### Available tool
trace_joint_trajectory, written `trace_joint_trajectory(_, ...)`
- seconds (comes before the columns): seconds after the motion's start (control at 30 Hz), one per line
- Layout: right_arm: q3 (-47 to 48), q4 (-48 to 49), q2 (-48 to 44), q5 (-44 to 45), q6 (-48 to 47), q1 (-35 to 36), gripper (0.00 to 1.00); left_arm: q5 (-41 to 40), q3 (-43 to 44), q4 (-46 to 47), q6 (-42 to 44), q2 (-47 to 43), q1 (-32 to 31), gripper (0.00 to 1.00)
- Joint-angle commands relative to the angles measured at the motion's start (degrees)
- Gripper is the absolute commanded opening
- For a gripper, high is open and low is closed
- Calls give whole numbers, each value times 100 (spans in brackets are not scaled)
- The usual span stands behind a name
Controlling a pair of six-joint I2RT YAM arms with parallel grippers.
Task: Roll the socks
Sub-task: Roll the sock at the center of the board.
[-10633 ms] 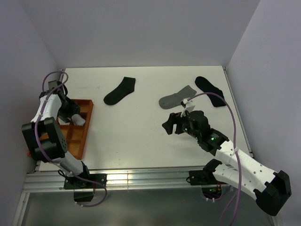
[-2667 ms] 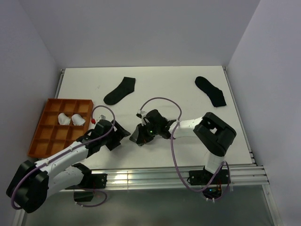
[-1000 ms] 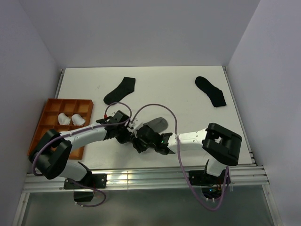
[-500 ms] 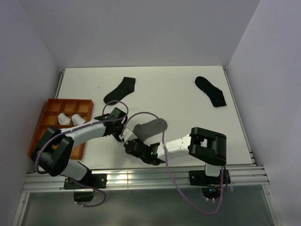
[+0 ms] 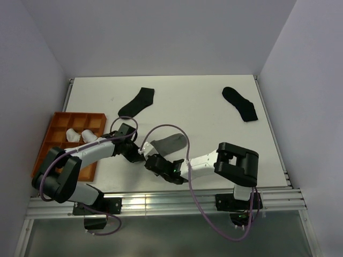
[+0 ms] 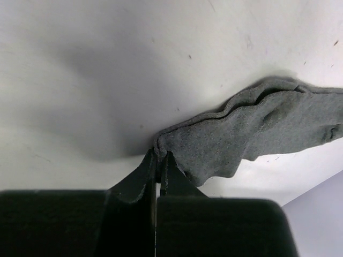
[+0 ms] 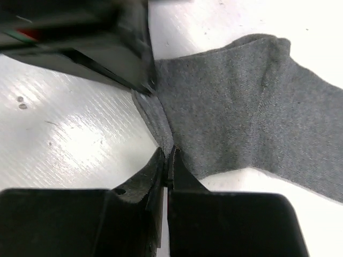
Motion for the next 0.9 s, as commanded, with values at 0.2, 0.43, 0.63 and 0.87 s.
trace_joint_trajectory(0.2, -62, -413, -426, -3368, 526, -1238, 0, -44, -231, 712, -90, -180, 392, 1)
trace_joint_trajectory(0.43, 44, -423, -154, -5100, 1045, -1994, 0, -123, -424, 1337, -186, -434, 392, 19)
trace_joint_trajectory(0.63, -166, 182, 232, -6321, 1818, -2618, 0, -360, -749, 1549, -116, -1163, 383, 47)
trace_joint_trajectory(0.87, -563, 1186, 541, -7079, 2821, -3251, 0, -527, -1233, 1715, 165, -2129, 252, 54)
